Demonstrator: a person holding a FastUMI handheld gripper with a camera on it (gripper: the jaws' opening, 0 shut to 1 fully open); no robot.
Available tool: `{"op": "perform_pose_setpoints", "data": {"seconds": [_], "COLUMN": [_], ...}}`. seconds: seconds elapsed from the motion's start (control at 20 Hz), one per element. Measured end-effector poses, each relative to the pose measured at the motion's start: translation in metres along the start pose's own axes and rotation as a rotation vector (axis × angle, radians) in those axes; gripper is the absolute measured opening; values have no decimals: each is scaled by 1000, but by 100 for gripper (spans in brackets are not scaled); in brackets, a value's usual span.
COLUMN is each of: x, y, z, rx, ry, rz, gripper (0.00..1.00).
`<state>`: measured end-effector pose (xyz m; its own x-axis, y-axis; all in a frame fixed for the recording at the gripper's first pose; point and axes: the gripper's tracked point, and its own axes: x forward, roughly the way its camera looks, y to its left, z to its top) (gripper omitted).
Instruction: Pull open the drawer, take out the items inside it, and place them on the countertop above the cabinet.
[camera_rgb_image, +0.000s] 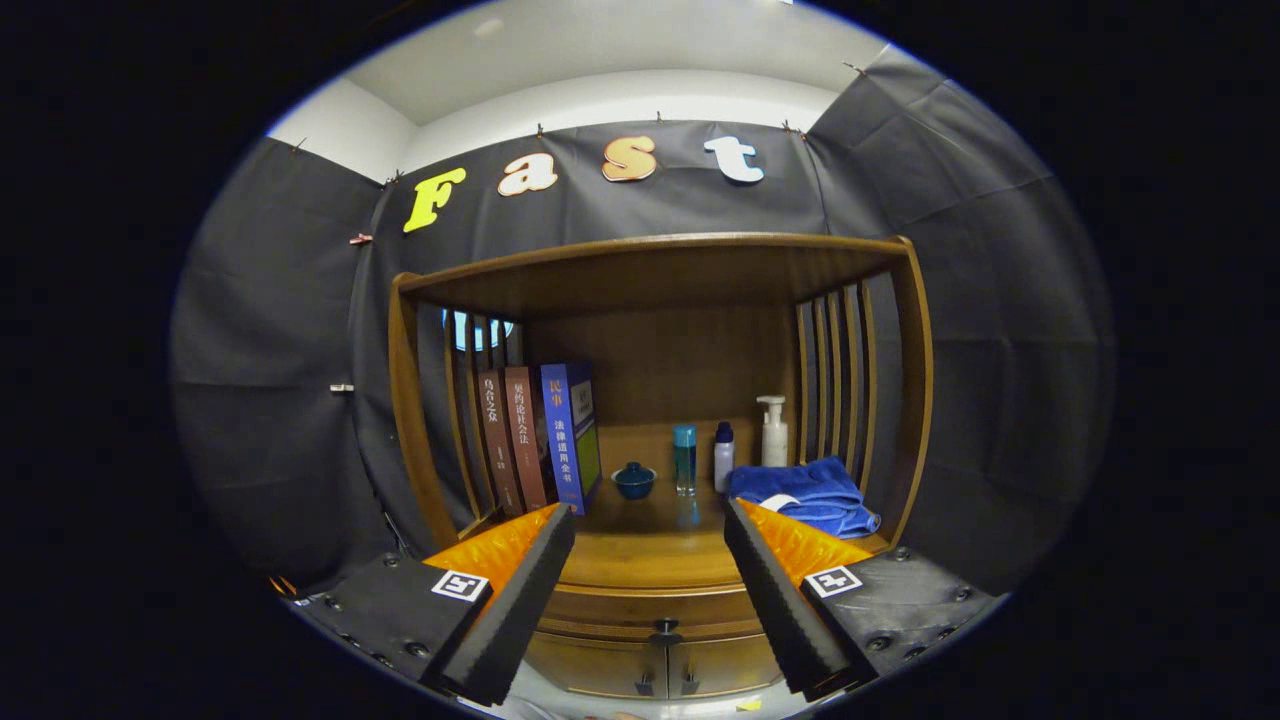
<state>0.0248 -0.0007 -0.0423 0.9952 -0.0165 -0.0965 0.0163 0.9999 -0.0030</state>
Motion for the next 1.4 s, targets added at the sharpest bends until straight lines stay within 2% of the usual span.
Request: {"op": "perform_pose_setpoints", "data": {"seconds": [0.55,1.0,1.2,1.25,1.3,1.35,1.4], "x": [54,87,93,93,94,96,96], "y": [-14,-33,-37,-36,-36,-33,-33], "z": [-113,-219,-248,-254,-259,-264,-269], "rx": [-12,23,42,41,32,24,12], "ry": [149,338,404,422,438,452,467], "rz": [-39,-77,-94,-92,-91,-84,-85], "gripper": [99,99,99,98,90,86,74]}}
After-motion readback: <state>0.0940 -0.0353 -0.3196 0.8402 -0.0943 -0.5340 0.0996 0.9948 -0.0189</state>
